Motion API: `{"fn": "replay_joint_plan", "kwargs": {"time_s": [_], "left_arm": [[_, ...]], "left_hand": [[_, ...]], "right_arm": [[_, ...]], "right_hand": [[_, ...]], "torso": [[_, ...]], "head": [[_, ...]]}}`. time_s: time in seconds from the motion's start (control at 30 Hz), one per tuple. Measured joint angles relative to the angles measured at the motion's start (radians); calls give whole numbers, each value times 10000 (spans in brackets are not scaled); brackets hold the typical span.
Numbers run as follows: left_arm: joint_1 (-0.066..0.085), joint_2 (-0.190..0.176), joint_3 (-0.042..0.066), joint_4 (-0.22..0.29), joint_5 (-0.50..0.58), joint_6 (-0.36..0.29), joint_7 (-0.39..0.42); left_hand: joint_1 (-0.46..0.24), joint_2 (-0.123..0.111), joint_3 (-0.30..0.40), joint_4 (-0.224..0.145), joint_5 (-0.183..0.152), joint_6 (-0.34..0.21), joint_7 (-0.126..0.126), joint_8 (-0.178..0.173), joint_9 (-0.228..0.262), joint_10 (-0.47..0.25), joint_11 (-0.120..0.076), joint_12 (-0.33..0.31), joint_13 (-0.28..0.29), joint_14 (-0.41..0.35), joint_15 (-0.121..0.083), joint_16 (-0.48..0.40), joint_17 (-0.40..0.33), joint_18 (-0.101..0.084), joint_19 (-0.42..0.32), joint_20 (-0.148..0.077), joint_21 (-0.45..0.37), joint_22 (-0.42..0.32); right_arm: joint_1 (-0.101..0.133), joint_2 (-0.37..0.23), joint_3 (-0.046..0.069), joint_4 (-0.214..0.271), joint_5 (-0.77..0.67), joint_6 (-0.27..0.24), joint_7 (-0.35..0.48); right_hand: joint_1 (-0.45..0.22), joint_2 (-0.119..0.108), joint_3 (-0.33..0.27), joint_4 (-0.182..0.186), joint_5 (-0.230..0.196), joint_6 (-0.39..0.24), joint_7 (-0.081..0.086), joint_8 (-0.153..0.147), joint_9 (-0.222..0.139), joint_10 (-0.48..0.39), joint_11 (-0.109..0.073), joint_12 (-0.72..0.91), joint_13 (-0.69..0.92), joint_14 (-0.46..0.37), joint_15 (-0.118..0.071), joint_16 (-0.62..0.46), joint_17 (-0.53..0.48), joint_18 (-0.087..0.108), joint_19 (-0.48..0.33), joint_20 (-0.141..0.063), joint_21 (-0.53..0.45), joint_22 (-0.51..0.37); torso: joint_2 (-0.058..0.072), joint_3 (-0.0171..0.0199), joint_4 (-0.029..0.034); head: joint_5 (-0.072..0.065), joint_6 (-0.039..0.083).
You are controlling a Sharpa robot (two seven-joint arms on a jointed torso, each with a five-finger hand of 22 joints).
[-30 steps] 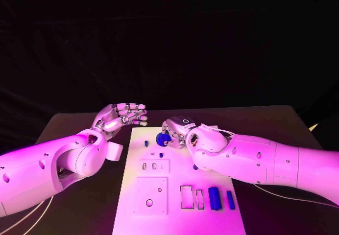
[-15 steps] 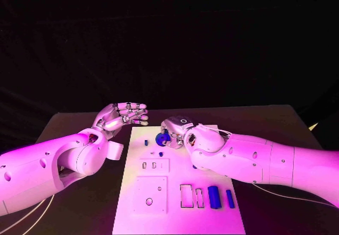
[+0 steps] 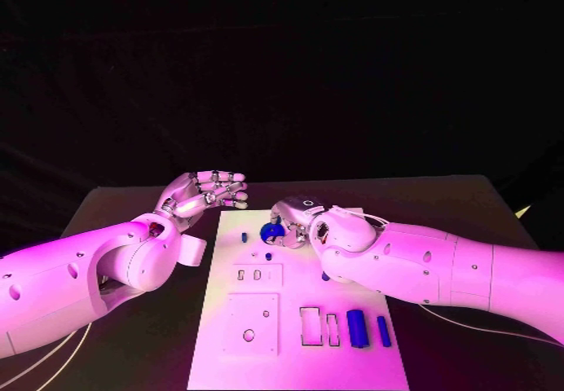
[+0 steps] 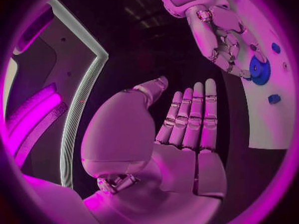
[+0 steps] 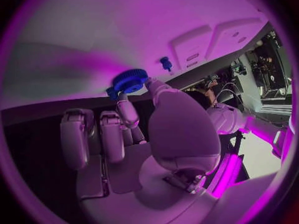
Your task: Assemble the parts on the task board
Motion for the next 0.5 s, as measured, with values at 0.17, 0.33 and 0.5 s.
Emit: {"fn": "replay_joint_plan", "kwargs": {"time_s": [0.17,0.33,0.5], "left_arm": [[0,-1,0,-4,3,39,-1],[0,-6,0,-4,8,65,-2],[0,-15,0,-4,12,81,-4]], "left_hand": [[44,44,0,0,0,0,0,-33,-1,0,0,0,0,-37,-37,-49,12,1,-38,-37,38,10],[44,44,0,0,0,0,0,-49,-1,0,0,0,0,-37,-37,-49,12,1,-37,-37,37,10],[44,44,0,0,0,-36,36,-49,-1,-38,38,0,0,-37,-37,-49,30,0,-37,-37,37,24]], "right_arm": [[11,-54,12,20,89,102,80],[17,-114,18,32,168,173,150],[24,-245,24,102,241,185,219]], "right_hand": [[-40,40,-6,-6,133,84,-14,-2,-25,0,0,5,31,0,0,0,0,1,0,0,0,-1],[-93,93,-6,-6,170,84,-14,-17,-18,2,-1,5,51,0,0,0,-1,0,0,0,0,-1],[-93,93,24,-37,230,86,-17,-18,-18,35,-35,5,59,0,0,0,-1,1,0,0,0,-2]], "torso": [[-2,1,0],[-3,4,-4],[-3,5,-5]], "head": [[2,1],[6,1],[12,-10]]}}
